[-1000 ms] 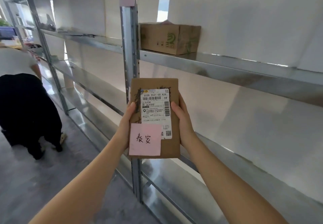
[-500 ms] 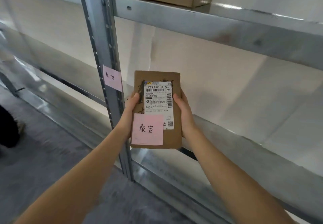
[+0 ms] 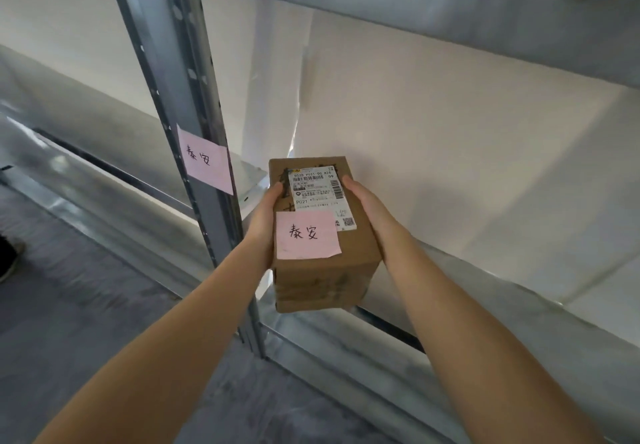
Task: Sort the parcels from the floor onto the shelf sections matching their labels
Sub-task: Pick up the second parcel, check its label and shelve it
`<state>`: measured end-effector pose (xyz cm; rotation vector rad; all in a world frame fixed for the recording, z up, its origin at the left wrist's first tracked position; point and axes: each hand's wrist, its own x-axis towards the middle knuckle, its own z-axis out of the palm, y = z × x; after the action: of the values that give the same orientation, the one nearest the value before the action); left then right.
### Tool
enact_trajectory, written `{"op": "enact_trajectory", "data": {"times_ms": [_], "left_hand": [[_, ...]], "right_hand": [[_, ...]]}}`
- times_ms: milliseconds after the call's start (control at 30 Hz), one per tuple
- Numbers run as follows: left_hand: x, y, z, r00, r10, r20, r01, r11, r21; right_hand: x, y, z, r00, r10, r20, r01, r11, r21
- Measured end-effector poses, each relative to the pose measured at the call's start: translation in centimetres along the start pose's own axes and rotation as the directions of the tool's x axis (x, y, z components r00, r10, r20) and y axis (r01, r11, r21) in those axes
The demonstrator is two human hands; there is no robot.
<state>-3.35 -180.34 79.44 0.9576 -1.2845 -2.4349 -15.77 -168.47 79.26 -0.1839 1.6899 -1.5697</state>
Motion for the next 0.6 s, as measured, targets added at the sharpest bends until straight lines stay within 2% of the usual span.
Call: {"op": "enact_trajectory", "data": {"times_ms": [133,200,267,333,400,433,500,600], "left_hand": [[-0.1,-0.2,0.4,1.000,0.026,-0.005,-0.026,0.999,-0.037],[-0.2,-0.2,0.5,0.996,0.054,-0.067,-0.057,0.997,-0.047],[-0.1,-0.3,0.9,0.974,0.133,-0.182,-0.134,0.991,0.005],[0.1,-0.8,1.4,0.914,0.264,-0.308,-0.243,0.964,0.107],[0.4,-1.6,2.2,0.836,0.430,-0.342,-0.350,0.897,0.271],[0.4,-1.9,2.7,0.792,0.512,-0.331,-0.386,0.842,0.378],[0.4,-2.6,3.3,0.703,0.668,-0.244,-0.401,0.656,0.640],[0.1,-2.4,2.2,0.676,0.734,0.063,-0.404,0.297,0.865]], "right_hand": [[-0.7,-0.7,-0.2,0.999,0.007,0.036,-0.006,1.000,-0.028],[-1.5,-1.4,0.0,0.999,-0.034,-0.018,0.031,0.990,-0.141],[-2.5,-1.9,0.0,0.976,-0.183,-0.120,0.131,0.929,-0.346],[-4.6,-1.8,-0.1,0.894,-0.423,-0.149,0.270,0.772,-0.576],[-8.0,-0.8,0.1,0.787,-0.616,-0.029,0.415,0.564,-0.714],[-9.4,0.0,0.2,0.756,-0.652,0.064,0.460,0.459,-0.760],[-11.3,2.3,0.4,0.766,-0.610,0.203,0.444,0.273,-0.853],[-12.0,5.3,0.6,0.763,-0.594,0.253,0.309,-0.008,-0.951]]}}
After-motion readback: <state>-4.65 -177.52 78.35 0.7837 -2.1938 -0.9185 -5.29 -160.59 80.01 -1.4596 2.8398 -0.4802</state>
